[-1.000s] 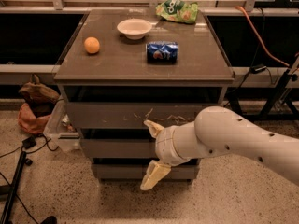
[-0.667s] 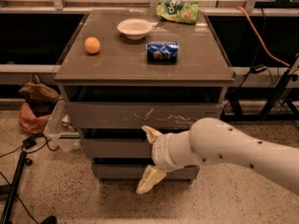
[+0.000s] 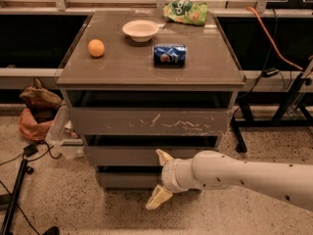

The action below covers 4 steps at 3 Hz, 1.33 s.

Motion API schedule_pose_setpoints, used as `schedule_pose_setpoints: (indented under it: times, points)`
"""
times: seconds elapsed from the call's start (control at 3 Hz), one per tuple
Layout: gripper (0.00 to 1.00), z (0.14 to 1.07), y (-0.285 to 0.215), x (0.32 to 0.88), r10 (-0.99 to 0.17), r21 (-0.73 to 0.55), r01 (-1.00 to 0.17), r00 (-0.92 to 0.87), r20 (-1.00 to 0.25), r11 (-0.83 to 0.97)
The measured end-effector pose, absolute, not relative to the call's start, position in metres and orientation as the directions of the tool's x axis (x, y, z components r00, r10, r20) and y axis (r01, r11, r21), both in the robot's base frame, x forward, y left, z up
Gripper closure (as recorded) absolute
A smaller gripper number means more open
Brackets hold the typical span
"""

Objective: Open middle drawer

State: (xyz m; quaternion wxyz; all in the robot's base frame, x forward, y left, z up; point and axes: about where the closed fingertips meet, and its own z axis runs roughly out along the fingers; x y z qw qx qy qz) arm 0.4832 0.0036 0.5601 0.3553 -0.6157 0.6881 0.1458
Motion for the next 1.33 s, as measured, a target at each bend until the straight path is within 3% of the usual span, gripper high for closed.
schedule_pose_setpoints:
  times: [0.33, 1.33]
  points:
    - [0.0, 0.525, -0.026, 0.503, -0.729, -0.207, -0.936, -0.071, -0.68, 0.284]
    - [0.0, 0.514, -0.021, 0.54, -0.741, -0.266, -0.928, -0.017, -0.671, 0.262]
